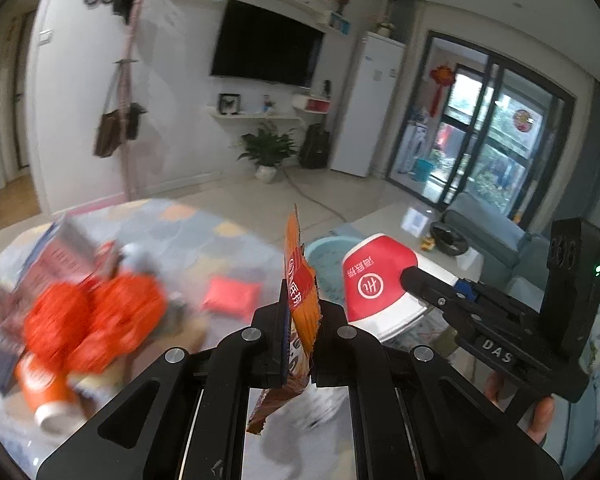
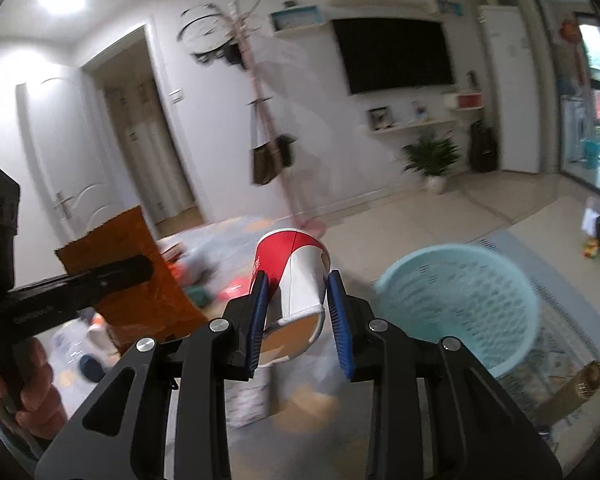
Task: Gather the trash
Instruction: 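Carry the orange bag and paper cup in both tools over the blue basket, then open both tools to drop the bag and cup into the basket, then move both open tools back over the table, then grasp the clear plastic bottle with the left tool while the right tool grasps the white dotted cloth, then carry the bottle and dotted cloth in both tools over the blue basket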
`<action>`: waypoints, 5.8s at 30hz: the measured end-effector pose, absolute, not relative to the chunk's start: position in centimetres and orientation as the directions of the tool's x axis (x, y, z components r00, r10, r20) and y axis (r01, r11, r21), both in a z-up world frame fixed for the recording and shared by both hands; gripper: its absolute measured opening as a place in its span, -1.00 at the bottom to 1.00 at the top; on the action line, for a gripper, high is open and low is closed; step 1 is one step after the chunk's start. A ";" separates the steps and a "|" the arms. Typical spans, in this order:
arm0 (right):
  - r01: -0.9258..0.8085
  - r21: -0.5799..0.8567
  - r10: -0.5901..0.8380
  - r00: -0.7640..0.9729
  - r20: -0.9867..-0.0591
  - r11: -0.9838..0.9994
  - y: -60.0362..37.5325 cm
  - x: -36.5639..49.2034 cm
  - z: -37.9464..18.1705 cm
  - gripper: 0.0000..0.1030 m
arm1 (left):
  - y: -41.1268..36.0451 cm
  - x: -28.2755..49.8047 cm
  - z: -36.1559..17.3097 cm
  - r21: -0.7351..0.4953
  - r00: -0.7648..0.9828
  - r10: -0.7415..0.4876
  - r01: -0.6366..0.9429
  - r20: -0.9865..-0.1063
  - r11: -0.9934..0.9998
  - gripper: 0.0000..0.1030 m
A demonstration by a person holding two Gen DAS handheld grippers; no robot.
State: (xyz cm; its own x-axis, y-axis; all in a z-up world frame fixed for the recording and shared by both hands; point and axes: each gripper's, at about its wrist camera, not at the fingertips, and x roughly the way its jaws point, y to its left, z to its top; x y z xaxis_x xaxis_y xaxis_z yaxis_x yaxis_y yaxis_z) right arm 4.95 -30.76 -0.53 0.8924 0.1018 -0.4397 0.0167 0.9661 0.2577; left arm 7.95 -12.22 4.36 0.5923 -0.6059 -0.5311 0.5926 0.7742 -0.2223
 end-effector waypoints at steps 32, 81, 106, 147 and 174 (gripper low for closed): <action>0.497 0.203 -0.235 0.682 -0.693 0.843 -45.0 11.6 -12.5 -0.41 | -30.9 17.3 -4.2 -0.334 0.278 -0.668 0.696 -0.690 0.635 0.03; 0.061 0.038 -0.025 0.794 -0.608 0.997 -21.2 6.7 -7.0 0.83 | 16.3 5.3 -4.5 -0.501 0.711 -0.136 -0.332 -0.689 0.799 0.47; -0.024 0.084 0.075 0.721 -0.689 0.996 -22.1 8.5 -9.6 0.06 | 9.9 4.3 -6.2 -0.318 0.648 -0.153 -0.144 -0.746 0.937 0.23; -0.054 0.055 0.075 0.846 -0.527 0.997 -23.6 6.9 -1.9 -0.95 | -5.2 3.7 0.5 -0.287 0.688 -0.478 0.382 -0.546 0.878 0.16; 0.400 0.109 -0.259 0.754 -0.604 0.910 -43.6 11.6 -7.1 -0.94 | -29.0 18.0 -4.1 -0.283 0.430 -0.640 0.642 -0.636 0.713 0.17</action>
State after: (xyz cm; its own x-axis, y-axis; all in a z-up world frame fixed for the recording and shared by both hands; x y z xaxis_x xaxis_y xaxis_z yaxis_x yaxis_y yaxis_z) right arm 11.61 -43.56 -7.08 0.7537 -0.2590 -0.6040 0.3998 0.9101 0.1087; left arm 18.00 -28.96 -4.10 0.4305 -0.6401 -0.6363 0.6418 0.7128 -0.2829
